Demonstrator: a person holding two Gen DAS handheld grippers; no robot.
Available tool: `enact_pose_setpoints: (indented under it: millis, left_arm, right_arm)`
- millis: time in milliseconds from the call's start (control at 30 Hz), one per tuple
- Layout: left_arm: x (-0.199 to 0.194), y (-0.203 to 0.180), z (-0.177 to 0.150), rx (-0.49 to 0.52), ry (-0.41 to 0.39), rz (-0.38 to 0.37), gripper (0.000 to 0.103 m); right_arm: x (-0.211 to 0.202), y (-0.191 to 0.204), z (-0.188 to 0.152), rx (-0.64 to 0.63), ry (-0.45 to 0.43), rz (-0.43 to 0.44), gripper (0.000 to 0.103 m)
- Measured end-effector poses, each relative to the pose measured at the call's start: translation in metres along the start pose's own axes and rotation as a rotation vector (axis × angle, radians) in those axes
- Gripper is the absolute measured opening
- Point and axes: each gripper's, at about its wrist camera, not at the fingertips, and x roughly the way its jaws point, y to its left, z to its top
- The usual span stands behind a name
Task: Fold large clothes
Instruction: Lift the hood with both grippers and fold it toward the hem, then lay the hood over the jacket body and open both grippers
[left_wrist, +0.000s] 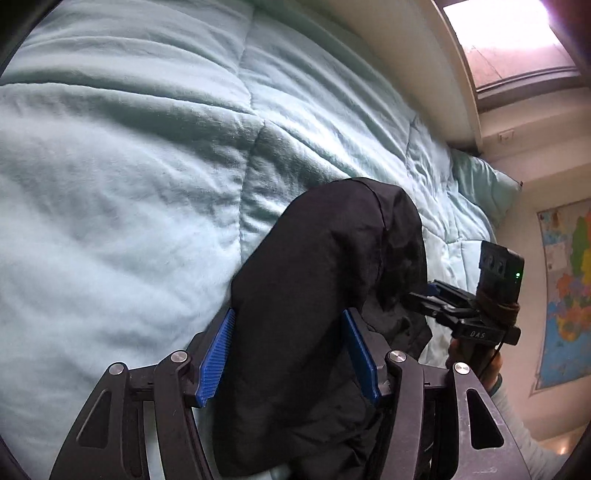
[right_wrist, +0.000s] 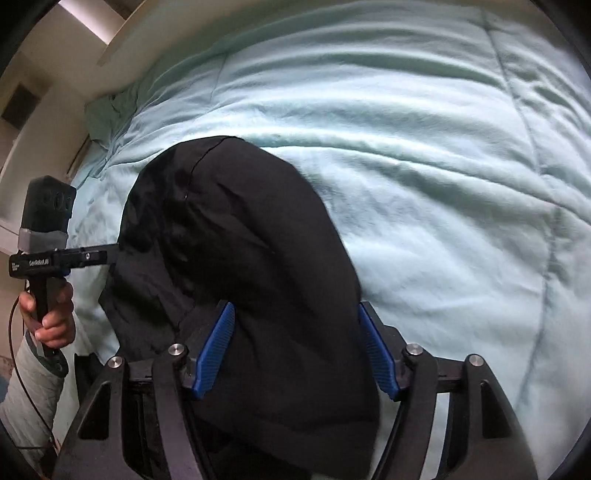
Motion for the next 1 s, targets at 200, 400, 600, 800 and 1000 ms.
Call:
enact_pose_setpoints:
  millis: [200, 400, 600, 800, 1000]
  left_arm:
    - [-0.011, -0.019, -0.016, 0.103, -0.081, 0.102, 0.019]
    - [-0.07, -0.075, -0.061, 0.225, -0.218, 0.153, 0.017]
    - [-0.129, -0.133, -0.144, 0.341, -0.308, 0.192, 0.017]
    - [-0.161, -0.178, -0.261, 0.441, -0.326, 0.264, 0.018]
    - [-0.116, -0.15, -0.355, 0.374, -0.112, 0.35, 0.02]
  right_arm:
    - [-0.002, 0.015, -0.006, -0.006, -0.063, -0.016, 0.03]
    - [-0.066, 0.06, -0.039, -0.114, -0.189, -0.113, 0.021]
    - [-0.14, 0.106, -0.113, -0.144, -0.349, -0.186, 0.02]
    - [-0.192, 0.143, -0.216, -0.176, -0.433, -0.219, 0.02]
    - [-0.186, 0.137, -0.307, -0.105, -0.3, -0.232, 0.028]
